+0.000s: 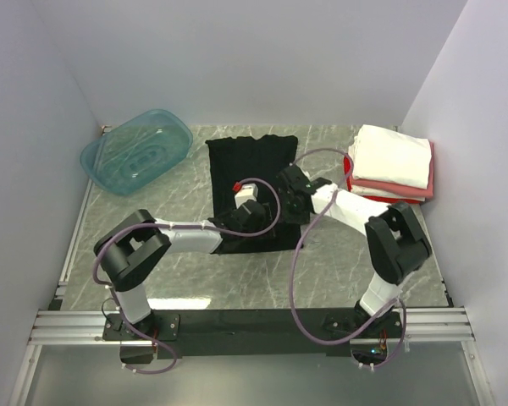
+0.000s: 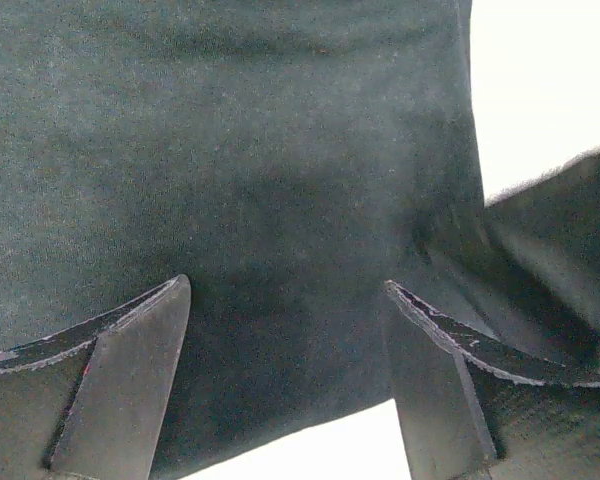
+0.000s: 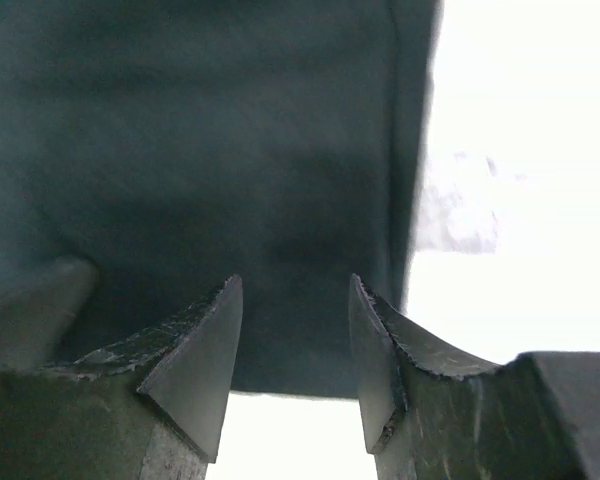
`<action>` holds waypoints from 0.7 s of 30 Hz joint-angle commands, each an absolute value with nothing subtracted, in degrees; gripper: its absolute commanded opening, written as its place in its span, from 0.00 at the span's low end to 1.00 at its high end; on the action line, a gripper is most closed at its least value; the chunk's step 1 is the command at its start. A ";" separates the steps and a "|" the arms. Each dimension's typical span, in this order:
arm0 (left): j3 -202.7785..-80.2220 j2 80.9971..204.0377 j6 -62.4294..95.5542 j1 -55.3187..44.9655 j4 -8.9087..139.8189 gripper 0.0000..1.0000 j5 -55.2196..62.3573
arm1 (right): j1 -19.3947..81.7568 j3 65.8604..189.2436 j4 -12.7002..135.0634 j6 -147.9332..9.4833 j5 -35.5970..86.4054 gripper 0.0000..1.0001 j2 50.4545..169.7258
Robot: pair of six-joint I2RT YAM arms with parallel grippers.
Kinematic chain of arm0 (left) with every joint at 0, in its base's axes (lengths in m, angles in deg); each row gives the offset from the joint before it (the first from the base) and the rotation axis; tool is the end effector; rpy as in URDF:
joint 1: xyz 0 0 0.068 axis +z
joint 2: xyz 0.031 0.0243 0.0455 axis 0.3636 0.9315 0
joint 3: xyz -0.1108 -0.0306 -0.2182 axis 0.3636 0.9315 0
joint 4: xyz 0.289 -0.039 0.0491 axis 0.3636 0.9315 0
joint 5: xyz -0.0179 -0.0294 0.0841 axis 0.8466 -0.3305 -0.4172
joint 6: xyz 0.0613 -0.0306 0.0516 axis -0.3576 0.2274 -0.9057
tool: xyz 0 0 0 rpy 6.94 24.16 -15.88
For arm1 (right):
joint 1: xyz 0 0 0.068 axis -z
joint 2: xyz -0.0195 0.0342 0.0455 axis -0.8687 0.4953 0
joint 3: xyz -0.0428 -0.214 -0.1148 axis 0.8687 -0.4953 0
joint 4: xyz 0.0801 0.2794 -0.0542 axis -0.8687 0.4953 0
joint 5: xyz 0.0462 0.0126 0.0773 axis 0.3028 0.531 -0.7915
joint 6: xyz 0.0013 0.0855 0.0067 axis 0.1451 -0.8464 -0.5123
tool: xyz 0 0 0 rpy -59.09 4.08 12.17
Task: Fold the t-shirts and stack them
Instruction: Fold the tshirt
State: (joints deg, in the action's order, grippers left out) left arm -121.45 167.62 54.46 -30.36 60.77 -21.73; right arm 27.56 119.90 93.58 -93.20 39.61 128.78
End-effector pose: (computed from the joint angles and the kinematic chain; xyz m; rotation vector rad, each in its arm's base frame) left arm 0.2680 -0.3035 0.0789 -0.1117 2.3261 -0.5856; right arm 0.3365 0.2061 0.1148 -0.0115 2.7023 0.1864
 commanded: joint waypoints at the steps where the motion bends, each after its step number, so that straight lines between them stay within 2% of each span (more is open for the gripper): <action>1: -120.40 168.71 56.40 -31.85 58.51 0.82 -21.74 | 27.17 114.16 91.00 -95.45 40.16 0.54 121.31; 7: -116.71 162.92 57.28 -34.05 61.66 0.83 -26.22 | 27.00 104.32 88.89 -97.22 40.34 0.56 114.19; 15: -114.51 150.79 58.07 -34.05 73.26 0.87 -32.81 | 27.08 98.69 87.49 -98.36 40.17 0.59 110.75; 21: -107.84 144.64 60.26 -30.72 77.92 0.88 -34.84 | 27.09 96.92 86.25 -98.80 38.76 0.59 109.87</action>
State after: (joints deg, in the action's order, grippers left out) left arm -111.05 147.18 58.30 -32.98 72.79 -31.81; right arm 27.29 97.33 88.57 -97.81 39.02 112.40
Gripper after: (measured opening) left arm 0.878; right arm 0.592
